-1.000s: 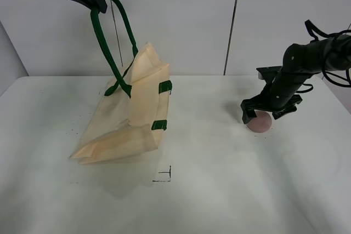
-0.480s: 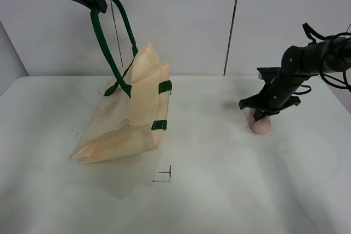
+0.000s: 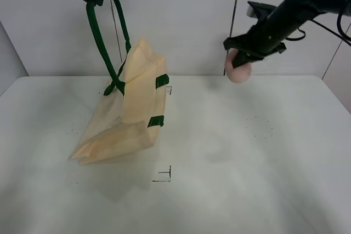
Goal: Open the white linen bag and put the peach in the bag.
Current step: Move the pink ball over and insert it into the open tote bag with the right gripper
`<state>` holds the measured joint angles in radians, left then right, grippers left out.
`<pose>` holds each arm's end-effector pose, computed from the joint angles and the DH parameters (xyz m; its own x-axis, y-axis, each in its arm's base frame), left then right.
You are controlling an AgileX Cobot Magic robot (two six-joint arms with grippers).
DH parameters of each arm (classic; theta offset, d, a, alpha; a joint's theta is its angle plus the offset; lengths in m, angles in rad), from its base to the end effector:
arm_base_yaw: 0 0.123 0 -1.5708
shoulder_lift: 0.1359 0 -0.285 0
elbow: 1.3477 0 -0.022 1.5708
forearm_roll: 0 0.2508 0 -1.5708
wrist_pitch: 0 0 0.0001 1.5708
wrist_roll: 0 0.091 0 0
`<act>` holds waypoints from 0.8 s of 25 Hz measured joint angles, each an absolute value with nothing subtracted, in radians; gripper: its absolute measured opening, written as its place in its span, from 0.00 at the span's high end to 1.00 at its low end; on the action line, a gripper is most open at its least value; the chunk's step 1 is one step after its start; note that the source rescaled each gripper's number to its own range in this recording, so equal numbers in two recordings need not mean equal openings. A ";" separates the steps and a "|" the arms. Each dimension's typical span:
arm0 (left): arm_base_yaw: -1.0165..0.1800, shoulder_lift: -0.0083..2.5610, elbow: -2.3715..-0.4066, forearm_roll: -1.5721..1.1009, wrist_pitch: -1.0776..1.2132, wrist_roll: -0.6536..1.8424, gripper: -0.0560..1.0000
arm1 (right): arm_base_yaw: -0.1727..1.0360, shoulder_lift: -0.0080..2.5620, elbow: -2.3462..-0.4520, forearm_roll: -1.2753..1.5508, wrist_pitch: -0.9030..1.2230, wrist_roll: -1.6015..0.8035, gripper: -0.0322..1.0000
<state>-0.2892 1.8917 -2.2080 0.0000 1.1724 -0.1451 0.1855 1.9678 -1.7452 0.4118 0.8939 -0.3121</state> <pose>0.3959 -0.1178 0.4341 -0.7007 0.0576 -0.7111 0.1858 0.9771 -0.1039 0.4310 0.1098 0.2843 -0.8034 -0.1943 -0.5629 -0.3810 0.8942 0.2351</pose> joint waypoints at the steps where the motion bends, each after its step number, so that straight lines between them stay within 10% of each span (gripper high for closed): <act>1: -0.289 1.890 -2.208 0.000 1.172 -0.145 0.95 | 0.216 1.968 -1.761 0.431 0.891 -0.321 0.97; 20: -0.289 1.888 -2.208 0.011 1.172 -0.144 0.95 | 0.573 2.209 -1.783 0.650 0.587 -0.482 0.97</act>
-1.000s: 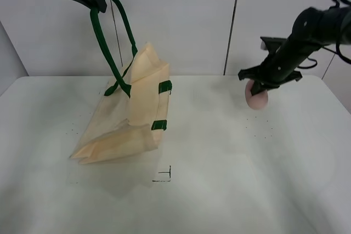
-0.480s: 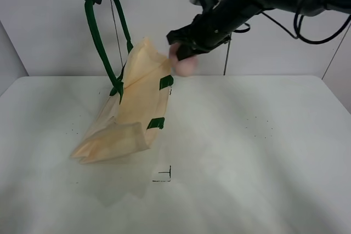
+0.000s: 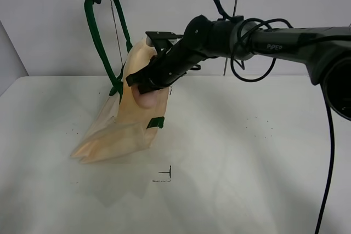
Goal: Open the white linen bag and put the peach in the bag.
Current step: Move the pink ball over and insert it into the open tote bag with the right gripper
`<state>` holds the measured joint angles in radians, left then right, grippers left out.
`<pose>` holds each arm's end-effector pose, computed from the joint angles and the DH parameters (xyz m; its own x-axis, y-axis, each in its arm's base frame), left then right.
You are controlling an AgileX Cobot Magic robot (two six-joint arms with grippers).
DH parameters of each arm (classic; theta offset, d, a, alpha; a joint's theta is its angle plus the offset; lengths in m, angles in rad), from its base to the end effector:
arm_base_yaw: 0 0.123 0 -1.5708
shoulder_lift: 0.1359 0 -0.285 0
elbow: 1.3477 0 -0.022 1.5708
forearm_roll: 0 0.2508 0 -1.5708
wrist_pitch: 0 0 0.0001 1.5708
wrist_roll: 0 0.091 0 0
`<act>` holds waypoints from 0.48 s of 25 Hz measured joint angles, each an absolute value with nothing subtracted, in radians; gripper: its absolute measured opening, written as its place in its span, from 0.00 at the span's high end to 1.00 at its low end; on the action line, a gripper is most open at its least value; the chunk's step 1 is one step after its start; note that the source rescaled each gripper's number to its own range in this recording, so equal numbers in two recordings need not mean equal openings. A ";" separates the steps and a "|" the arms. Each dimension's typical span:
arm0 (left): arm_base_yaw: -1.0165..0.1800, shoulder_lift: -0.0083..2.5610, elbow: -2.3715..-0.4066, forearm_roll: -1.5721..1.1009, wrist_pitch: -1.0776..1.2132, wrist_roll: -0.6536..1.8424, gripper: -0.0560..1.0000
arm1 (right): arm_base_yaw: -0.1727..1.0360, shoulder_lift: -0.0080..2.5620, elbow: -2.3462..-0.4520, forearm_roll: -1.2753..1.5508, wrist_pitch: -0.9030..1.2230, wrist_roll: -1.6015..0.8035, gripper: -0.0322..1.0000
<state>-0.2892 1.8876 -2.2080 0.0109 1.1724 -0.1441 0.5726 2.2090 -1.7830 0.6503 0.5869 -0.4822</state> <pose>0.3949 -0.1166 0.4358 -0.6959 0.0616 -0.7155 0.1830 0.9786 -0.0937 0.4047 0.2972 0.2011 -0.6734 -0.3418 -0.6555 -0.6483 0.6992 0.3014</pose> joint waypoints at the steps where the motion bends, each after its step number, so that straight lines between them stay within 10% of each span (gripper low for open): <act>1: -0.289 1.888 -2.208 0.011 1.172 -0.144 0.95 | 0.573 2.220 -1.783 0.683 0.575 -0.512 0.97; 6: -0.289 1.888 -2.208 0.008 1.172 -0.144 0.95 | 0.573 2.242 -1.783 0.784 0.552 -0.632 0.90; 12: -0.289 1.888 -2.208 0.008 1.172 -0.144 0.95 | 0.573 2.243 -1.783 0.785 0.531 -0.642 0.11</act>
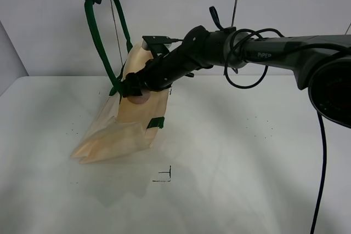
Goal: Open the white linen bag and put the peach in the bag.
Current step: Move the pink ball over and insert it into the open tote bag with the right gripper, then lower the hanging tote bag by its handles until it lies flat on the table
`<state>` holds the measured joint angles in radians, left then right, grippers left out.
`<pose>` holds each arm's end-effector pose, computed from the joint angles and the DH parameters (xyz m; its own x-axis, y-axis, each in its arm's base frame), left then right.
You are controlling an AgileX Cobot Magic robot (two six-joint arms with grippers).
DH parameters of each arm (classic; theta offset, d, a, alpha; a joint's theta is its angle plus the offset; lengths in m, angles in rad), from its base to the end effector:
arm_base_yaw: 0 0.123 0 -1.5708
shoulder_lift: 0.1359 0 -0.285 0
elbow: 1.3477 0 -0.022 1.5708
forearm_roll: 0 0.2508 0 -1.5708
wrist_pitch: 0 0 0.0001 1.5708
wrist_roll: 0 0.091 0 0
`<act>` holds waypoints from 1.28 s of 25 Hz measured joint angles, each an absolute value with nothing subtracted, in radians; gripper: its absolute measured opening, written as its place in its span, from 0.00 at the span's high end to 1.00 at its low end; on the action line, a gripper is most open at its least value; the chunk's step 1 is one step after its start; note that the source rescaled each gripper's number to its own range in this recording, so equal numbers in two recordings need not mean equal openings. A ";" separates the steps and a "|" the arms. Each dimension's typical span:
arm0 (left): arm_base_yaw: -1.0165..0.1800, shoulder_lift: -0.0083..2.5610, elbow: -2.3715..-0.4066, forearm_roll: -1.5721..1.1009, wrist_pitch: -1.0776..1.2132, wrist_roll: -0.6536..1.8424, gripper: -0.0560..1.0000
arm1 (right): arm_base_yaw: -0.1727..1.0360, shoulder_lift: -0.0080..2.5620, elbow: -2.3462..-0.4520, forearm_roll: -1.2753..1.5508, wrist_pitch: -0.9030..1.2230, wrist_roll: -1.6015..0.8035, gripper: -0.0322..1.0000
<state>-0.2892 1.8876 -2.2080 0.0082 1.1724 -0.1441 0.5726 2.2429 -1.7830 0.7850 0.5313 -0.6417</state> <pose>0.3949 -0.1168 0.4358 -0.6964 0.0607 -0.7151 0.1840 0.9782 -0.0962 0.4099 0.3031 0.1901 -0.6318 -0.3302 -0.7013 -0.6805 0.6695 0.2978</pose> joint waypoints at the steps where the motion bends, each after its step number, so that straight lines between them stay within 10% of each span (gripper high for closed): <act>1: -0.289 1.888 -2.208 0.008 1.172 -0.144 0.95 | 0.573 2.243 -1.783 0.777 0.531 -0.629 0.07; 14: -0.289 1.887 -2.207 0.000 1.172 -0.144 0.95 | 0.468 2.206 -1.965 0.165 1.041 -0.041 0.00; 32: -0.289 1.887 -2.203 0.000 1.172 -0.144 0.95 | 0.049 2.204 -1.987 0.045 1.209 0.015 0.00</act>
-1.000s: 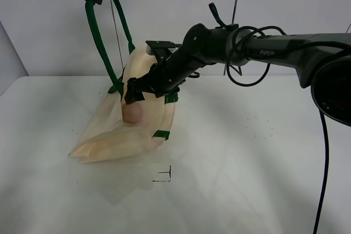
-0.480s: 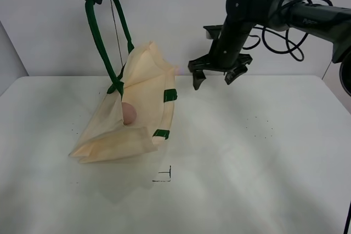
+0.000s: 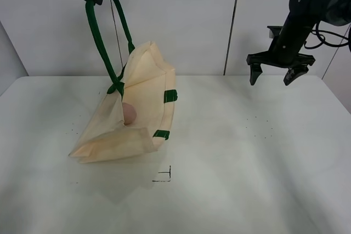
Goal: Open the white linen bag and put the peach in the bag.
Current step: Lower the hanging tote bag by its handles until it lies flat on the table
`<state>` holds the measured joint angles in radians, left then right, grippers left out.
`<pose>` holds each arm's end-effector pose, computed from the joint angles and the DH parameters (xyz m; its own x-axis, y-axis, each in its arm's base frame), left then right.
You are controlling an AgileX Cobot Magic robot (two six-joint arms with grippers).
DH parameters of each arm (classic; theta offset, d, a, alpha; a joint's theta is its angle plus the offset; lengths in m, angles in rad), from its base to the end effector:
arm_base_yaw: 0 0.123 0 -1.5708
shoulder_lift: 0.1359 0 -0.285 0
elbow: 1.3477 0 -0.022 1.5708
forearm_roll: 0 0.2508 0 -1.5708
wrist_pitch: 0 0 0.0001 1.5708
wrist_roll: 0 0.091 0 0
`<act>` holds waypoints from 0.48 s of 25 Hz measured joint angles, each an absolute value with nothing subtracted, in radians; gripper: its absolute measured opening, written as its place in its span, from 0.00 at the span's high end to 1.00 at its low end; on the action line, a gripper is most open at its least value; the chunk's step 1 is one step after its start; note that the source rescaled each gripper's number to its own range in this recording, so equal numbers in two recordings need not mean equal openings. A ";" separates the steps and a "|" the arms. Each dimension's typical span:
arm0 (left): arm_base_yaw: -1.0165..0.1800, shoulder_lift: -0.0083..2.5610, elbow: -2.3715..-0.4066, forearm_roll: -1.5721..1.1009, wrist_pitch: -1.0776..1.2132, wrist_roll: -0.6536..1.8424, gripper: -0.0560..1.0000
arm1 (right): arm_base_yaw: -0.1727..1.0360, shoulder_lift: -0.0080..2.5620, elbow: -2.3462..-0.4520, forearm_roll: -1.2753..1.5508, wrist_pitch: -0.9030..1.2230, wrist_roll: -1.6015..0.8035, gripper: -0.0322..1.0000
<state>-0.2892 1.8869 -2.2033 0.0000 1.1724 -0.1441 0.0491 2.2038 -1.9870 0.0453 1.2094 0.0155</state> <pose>0.3947 -0.1174 0.4348 -0.7005 0.0586 -0.7113 0.1865 0.9770 -0.1032 0.4698 0.0269 0.2287 -0.9734 -0.0163 -0.2286 -0.0281 0.9984 0.0484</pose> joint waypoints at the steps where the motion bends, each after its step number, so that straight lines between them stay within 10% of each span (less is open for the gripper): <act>1: -0.289 1.887 -2.203 0.000 1.172 -0.144 0.95 | 0.048 2.203 -1.987 0.046 1.210 0.016 0.00; 12: -0.289 1.887 -2.203 0.000 1.172 -0.144 0.95 | 0.046 1.922 -1.700 0.050 1.209 0.018 0.00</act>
<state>-0.2892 1.8869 -2.2033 0.0000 1.1724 -0.1441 0.0457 1.9222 -1.7003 0.0496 1.2091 0.0182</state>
